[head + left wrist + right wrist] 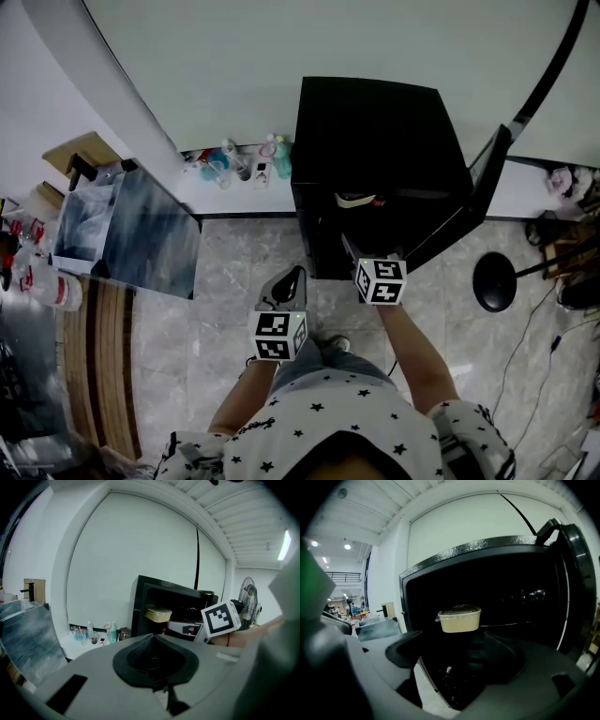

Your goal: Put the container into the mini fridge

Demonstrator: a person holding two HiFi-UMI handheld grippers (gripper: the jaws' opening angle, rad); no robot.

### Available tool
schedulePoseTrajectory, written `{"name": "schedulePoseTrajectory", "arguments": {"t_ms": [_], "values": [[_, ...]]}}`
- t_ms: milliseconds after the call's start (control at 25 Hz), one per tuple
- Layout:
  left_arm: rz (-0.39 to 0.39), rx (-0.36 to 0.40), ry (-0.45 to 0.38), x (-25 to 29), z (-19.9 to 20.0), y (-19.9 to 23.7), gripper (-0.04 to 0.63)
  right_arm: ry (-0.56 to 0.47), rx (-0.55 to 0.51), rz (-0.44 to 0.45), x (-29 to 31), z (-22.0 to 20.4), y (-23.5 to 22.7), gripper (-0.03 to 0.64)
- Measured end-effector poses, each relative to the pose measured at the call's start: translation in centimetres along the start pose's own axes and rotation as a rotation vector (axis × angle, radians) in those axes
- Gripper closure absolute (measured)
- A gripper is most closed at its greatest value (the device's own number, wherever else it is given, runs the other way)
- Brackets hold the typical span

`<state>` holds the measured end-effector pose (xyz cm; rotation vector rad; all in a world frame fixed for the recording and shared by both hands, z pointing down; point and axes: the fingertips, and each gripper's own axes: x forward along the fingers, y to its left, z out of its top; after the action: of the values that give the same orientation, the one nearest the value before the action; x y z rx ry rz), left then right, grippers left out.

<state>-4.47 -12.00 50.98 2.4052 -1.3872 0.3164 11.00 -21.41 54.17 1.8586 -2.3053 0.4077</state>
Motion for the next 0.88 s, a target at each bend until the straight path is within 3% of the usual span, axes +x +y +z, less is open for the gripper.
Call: {"name": "schedulePoseTrajectory", "arguments": {"t_ms": [160, 520, 880], "values": [[-0.028, 0.005, -0.007, 0.0, -0.2, -1.1, 0.583, -0.033, -0.005, -0.025, -3.0, 0.6, 0.1, 0.392], [-0.092, 0.035, -0.021, 0.1, 0.0, -3.6, 0.583, -0.086, -0.004, -0.028, -9.1, 2.0, 0.5, 0.583], [-0.151, 0.051, -0.029, 0.6, -0.1, -6.0, 0.583, -0.093, -0.021, -0.018, -13.2, 1.7, 0.5, 0.621]]}}
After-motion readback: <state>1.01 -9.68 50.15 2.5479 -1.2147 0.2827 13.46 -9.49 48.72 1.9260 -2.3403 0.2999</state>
